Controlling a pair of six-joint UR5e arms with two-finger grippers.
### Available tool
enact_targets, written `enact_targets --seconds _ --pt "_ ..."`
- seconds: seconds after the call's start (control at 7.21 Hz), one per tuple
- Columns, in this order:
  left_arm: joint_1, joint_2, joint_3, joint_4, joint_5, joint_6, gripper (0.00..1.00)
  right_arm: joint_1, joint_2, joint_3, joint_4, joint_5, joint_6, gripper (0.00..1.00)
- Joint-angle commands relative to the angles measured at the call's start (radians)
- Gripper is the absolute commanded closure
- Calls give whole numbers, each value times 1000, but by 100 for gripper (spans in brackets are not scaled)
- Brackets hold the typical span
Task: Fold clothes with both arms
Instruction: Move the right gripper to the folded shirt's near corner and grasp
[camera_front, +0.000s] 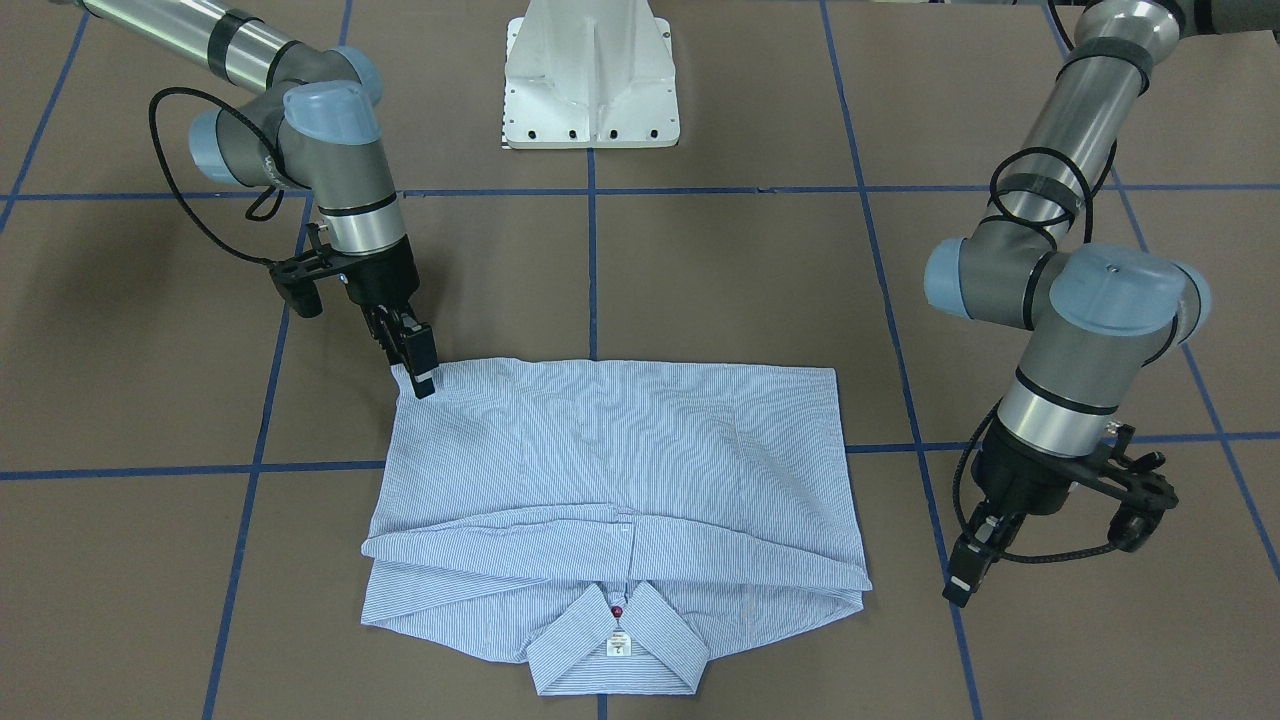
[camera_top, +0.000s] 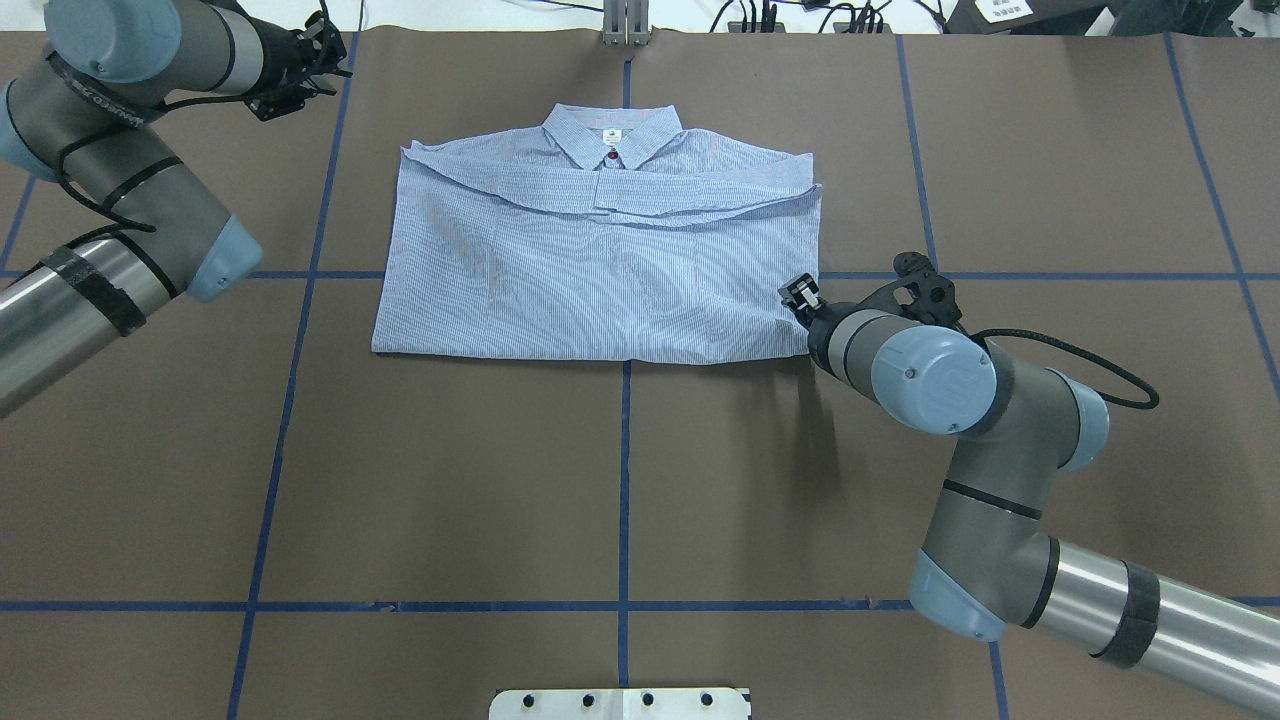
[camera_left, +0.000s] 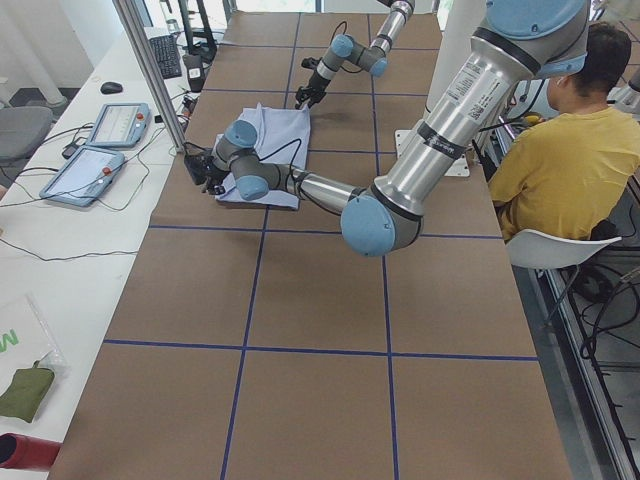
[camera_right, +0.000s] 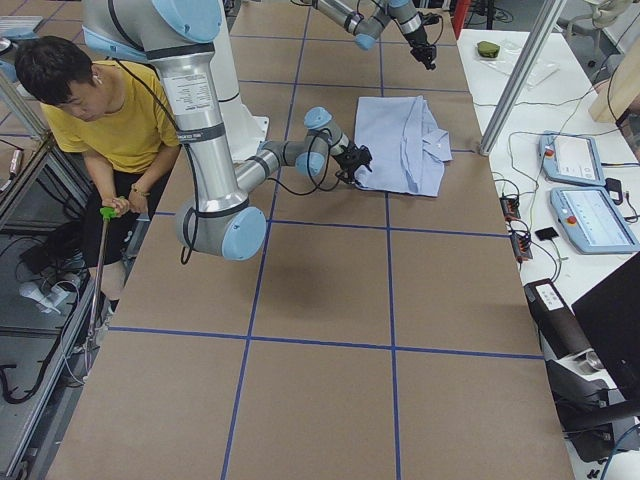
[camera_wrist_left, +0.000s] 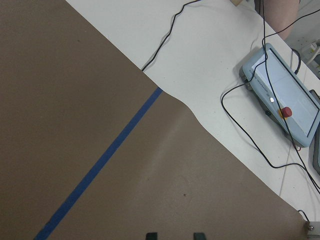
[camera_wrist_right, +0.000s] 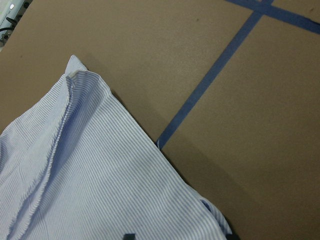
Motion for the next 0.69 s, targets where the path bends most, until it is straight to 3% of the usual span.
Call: enact_targets --seconds 0.0,0.28,0.55 --pt "0 1 0 0 -1 0 64 6 1 4 0 8 4 100" --pt "2 -1 -2 2 -2 0 64 0 -63 117 -43 41 5 100" --pt "2 -1 -21 0 -11 -2 64 -122 -97 374 -333 121 5 100"
